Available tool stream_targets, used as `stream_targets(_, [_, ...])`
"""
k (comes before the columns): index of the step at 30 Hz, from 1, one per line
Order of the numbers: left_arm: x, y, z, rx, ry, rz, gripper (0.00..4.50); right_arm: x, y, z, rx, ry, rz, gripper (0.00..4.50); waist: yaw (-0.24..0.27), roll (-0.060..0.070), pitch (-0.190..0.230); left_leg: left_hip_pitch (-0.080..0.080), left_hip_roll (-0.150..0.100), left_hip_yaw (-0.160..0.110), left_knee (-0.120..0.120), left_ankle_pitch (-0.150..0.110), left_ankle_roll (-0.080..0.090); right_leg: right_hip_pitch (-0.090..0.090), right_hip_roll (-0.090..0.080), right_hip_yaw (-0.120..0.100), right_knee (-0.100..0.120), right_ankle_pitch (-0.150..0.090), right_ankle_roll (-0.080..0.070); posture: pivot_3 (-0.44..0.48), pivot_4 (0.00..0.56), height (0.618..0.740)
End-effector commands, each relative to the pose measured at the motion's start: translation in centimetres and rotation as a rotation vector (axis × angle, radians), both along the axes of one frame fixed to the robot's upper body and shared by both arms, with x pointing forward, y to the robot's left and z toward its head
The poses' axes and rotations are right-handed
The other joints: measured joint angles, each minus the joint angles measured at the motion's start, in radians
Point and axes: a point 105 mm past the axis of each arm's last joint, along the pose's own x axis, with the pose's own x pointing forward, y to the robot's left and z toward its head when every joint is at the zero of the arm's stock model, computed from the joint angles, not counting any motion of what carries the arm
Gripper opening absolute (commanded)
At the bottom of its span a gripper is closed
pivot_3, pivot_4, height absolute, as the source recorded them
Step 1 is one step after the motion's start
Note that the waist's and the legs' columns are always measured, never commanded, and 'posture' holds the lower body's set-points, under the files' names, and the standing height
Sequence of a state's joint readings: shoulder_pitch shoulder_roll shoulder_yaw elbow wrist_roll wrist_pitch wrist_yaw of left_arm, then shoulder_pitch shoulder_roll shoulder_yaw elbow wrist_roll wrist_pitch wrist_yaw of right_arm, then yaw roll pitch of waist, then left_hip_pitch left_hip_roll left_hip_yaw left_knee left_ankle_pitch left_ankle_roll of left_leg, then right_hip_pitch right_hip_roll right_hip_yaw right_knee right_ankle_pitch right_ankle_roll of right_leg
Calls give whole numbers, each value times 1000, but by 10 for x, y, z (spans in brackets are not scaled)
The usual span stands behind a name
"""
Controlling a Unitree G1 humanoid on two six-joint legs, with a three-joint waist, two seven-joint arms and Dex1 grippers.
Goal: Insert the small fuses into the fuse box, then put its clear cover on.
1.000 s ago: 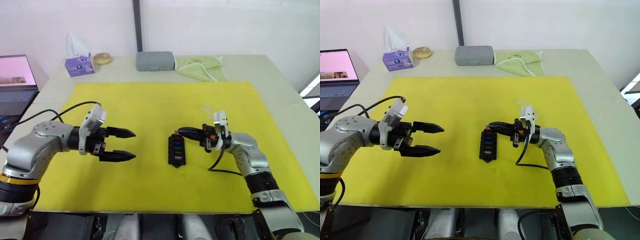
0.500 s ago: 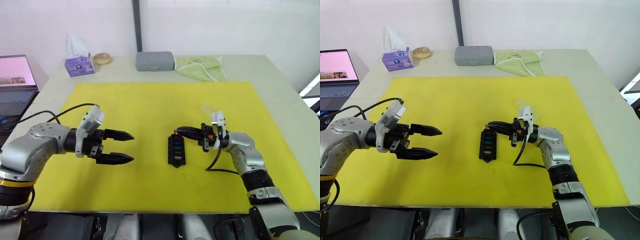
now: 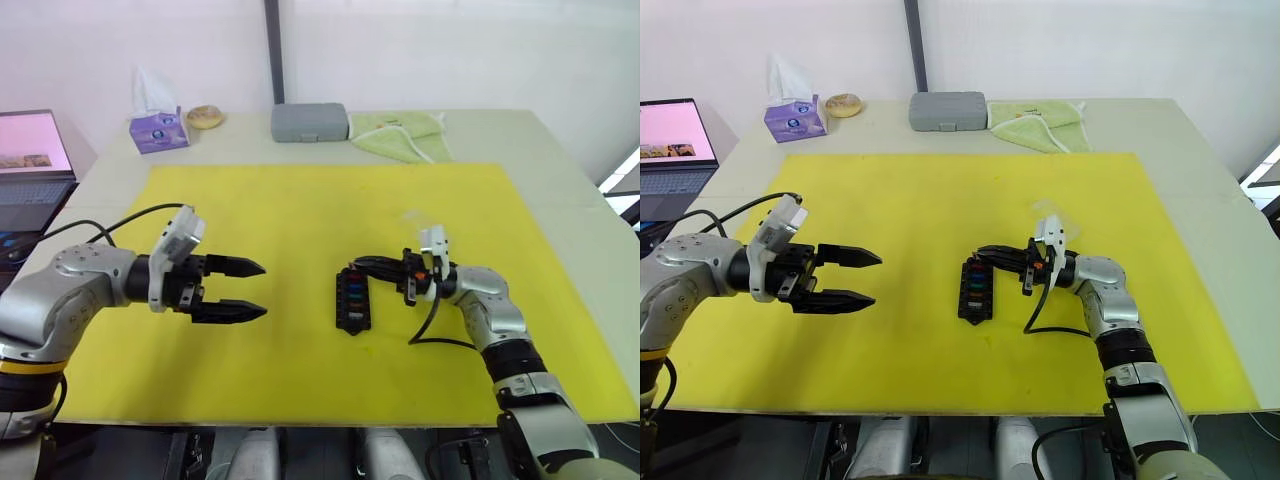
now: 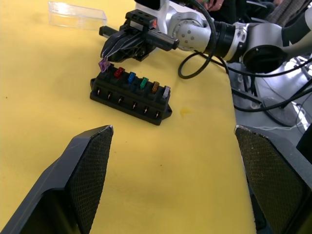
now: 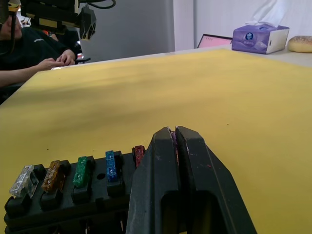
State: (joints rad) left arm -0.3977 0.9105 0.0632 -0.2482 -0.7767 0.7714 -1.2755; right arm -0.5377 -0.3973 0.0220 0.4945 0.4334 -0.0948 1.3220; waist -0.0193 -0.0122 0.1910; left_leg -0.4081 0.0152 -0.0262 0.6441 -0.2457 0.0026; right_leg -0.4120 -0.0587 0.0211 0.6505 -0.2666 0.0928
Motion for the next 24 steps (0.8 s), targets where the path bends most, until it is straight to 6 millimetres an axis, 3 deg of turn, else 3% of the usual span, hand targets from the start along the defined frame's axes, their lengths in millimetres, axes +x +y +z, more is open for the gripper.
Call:
stream_targets(1, [-2,0,13,-6,-50,-6,4179,-2,1,3,11,-32,3,0,0,0,0,0,0,0,0,0,0,0,0,0,0,0,0,0,150,740])
stream_targets(24, [7,0,13,-40,-43,60,4179,-9,-4,-21,-102,-70,10,0,2,0,0,1,0,0,1,0,0,2,0,0,0,0,0,0,150,740])
